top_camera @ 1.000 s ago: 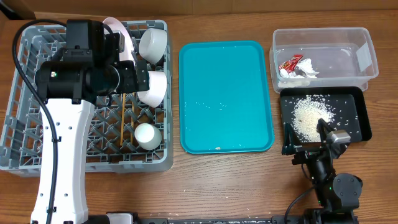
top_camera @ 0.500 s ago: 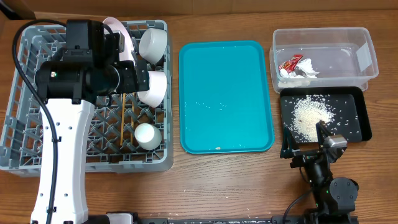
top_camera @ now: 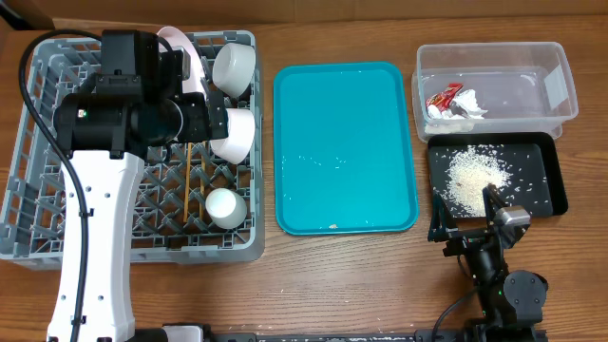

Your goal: Sort waste into correct bins and load items into the dishwasher

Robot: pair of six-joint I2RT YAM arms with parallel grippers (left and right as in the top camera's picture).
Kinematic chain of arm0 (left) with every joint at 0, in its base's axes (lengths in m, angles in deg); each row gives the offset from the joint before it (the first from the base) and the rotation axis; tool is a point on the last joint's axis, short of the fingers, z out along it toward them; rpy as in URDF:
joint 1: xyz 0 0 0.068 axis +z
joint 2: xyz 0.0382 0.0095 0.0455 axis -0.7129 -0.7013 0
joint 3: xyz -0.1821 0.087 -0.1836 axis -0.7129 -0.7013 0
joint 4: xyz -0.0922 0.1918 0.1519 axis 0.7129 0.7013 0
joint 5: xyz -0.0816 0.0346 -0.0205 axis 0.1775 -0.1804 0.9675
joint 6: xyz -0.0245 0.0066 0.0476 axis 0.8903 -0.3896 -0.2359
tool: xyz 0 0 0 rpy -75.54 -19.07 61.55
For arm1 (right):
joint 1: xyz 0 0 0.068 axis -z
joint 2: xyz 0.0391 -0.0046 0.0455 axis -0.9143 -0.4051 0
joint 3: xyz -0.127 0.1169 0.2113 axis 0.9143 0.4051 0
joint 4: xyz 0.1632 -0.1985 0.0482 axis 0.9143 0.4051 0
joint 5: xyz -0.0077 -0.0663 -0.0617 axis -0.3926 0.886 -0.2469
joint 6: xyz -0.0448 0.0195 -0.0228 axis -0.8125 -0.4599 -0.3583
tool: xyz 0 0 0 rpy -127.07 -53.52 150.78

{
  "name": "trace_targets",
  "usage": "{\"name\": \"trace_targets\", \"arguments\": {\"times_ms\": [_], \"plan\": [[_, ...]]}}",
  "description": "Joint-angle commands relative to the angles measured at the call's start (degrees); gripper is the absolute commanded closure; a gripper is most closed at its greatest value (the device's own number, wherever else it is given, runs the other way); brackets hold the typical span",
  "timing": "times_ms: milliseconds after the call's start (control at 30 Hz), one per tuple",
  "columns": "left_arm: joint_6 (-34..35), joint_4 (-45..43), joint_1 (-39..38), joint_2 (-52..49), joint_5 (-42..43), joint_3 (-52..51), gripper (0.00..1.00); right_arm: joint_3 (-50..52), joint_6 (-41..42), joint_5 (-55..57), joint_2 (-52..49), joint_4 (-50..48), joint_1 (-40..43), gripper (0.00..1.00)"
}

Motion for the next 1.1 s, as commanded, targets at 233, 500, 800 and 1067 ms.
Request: {"name": "trace_targets", "arguments": {"times_ms": [233, 500, 800, 1067], "plan": [[0.5, -0.1, -0.1, -0.3, 0.4, 0.5, 0.00, 0.6, -0.2, -0.1, 0.7, -0.3, 0.1, 0.00], [0.2, -2.3, 1.1, 2.3, -4.2, -6.6, 0.00, 0.6, -0.2, -0.1, 0.7, -0.3, 0.1, 0.00], [0.1, -48.6, 4.1, 32.6, -0.9, -54.2, 0.00, 0.6, -0.2, -0.1, 0.7, -0.3, 0.1, 0.00], [-0.1, -59.5, 11.3, 63.3, 0.5, -81.6, 0.00, 0.6, -0.2, -0.1, 0.7, -0.3, 0.1, 0.00]]}}
